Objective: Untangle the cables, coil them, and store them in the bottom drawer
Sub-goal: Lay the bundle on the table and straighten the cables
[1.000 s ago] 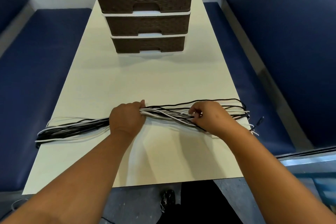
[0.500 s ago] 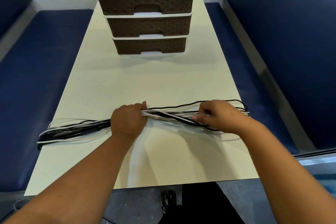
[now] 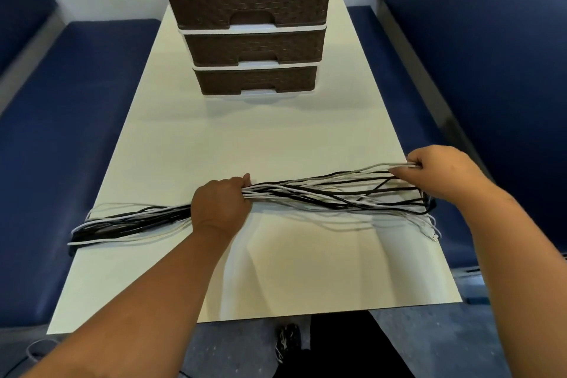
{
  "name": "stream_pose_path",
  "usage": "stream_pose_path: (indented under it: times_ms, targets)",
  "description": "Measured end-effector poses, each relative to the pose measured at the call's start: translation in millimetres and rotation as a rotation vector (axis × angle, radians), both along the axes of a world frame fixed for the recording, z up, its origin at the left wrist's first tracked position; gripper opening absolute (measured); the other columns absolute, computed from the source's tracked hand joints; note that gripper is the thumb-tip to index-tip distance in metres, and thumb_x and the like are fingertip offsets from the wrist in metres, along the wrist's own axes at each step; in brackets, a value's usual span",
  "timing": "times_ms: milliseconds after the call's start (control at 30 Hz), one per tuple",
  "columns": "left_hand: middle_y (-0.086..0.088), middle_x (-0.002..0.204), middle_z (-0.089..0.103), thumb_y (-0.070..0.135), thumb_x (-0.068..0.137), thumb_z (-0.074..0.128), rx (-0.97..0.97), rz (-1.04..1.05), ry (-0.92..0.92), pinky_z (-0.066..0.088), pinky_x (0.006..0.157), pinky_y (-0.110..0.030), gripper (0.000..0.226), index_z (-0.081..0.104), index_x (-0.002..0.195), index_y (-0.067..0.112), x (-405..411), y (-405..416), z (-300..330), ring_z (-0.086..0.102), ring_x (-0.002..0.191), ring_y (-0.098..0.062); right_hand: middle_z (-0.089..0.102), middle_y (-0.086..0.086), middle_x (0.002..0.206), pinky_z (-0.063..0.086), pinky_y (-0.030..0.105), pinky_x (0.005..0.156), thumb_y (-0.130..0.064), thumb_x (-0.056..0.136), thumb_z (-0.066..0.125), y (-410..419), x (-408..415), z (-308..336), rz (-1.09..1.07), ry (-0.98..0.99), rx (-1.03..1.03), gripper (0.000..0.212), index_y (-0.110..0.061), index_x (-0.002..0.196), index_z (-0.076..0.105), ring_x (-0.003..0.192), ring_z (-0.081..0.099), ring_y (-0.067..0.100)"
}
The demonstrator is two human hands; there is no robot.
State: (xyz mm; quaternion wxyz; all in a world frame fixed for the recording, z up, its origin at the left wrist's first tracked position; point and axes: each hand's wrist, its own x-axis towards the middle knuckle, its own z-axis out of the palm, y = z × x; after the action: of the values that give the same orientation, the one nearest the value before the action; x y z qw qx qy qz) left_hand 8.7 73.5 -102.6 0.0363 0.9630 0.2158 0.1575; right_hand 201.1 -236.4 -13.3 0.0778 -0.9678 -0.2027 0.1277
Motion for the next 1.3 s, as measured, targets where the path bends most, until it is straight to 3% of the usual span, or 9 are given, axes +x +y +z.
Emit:
stream_pose_path:
  times_ms: [133,367,467,533,667,733,900,1033,1300]
  targets:
    - [-0.007,0.042,0.055,0.030,0.088,0.056,0.004,-0.012,-0.027,0.027,0.047,-0.023,0.037,0.067,0.056,0.015,0,0,0,0.050,0.037,-0.030,0.051,0.011,0.052,0.037,0.032,0.051,-0.057,0.070,0.078,-11,0,3,-0.124,0.147,0.242,0.061,-0.011,0.057,0.041,0.050,0.047,0.023]
    - [-0.009,0.047,0.058,0.033,0.090,0.050,0.015,0.006,0.004,0.030,0.049,-0.027,0.039,0.068,0.060,0.014,0,0,-1,0.054,0.043,-0.034,0.052,0.005,0.052,0.031,0.031,0.050,-0.055,0.085,0.060,-20,2,5,-0.007,-0.290,0.064,0.053,-0.010,0.059,0.048,0.051,0.046,0.024]
    - [-0.010,0.048,0.059,0.034,0.092,0.050,0.009,0.011,0.000,0.031,0.049,-0.027,0.041,0.068,0.061,0.014,1,1,-1,0.055,0.045,-0.034,0.056,0.006,0.059,0.035,0.033,0.058,-0.066,0.087,0.046,-26,10,0,-0.059,-0.035,-0.049,0.062,-0.008,0.064,0.052,0.058,0.051,0.024]
    - [-0.010,0.049,0.060,0.034,0.092,0.050,-0.008,0.012,0.003,0.032,0.050,-0.027,0.041,0.069,0.062,0.014,1,0,-1,0.056,0.046,-0.035,0.052,0.008,0.061,0.034,0.033,0.055,-0.063,0.086,0.054,-34,15,-6,-0.098,0.107,-0.063,0.058,-0.010,0.065,0.046,0.058,0.047,0.024]
    - [-0.010,0.053,0.062,0.033,0.094,0.050,-0.033,0.012,0.011,0.035,0.051,-0.029,0.040,0.072,0.067,0.014,0,0,0,0.058,0.050,-0.035,0.057,0.004,0.072,0.038,0.038,0.068,-0.049,0.096,0.051,-47,22,-24,-0.116,0.048,-0.122,0.038,-0.018,0.075,0.048,0.072,0.052,0.026]
    - [-0.011,0.056,0.064,0.034,0.094,0.050,-0.048,0.010,0.021,0.037,0.053,-0.031,0.038,0.073,0.071,0.014,0,0,0,0.060,0.053,-0.036,0.058,0.004,0.072,0.039,0.040,0.074,-0.055,0.096,0.044,-48,20,-29,-0.160,-0.002,-0.152,0.045,-0.017,0.073,0.051,0.073,0.052,0.026]
    - [-0.010,0.058,0.065,0.037,0.098,0.045,-0.059,0.029,0.039,0.041,0.054,-0.031,0.043,0.074,0.073,0.016,0,-1,2,0.060,0.056,-0.035,0.064,0.014,0.069,0.041,0.033,0.058,-0.064,0.093,0.042,-39,11,-36,-0.405,0.111,0.438,0.065,-0.002,0.079,0.058,0.063,0.058,0.026]
    - [-0.011,0.063,0.068,0.039,0.100,0.041,-0.075,0.028,0.049,0.041,0.057,-0.033,0.045,0.075,0.081,0.017,0,-1,4,0.062,0.063,-0.036,0.034,0.010,0.057,0.033,0.035,0.052,-0.057,0.086,0.063,-41,9,-29,-0.489,0.142,0.814,0.056,-0.007,0.071,0.042,0.047,0.034,0.021]
    - [-0.012,0.067,0.068,0.039,0.101,0.037,-0.076,0.032,0.066,0.041,0.059,-0.034,0.048,0.075,0.084,0.015,-1,-3,7,0.063,0.067,-0.038,0.049,0.007,0.050,0.037,0.033,0.046,-0.057,0.094,0.047,-53,9,-11,-0.136,-0.419,0.178,0.057,-0.010,0.062,0.047,0.050,0.047,0.028]
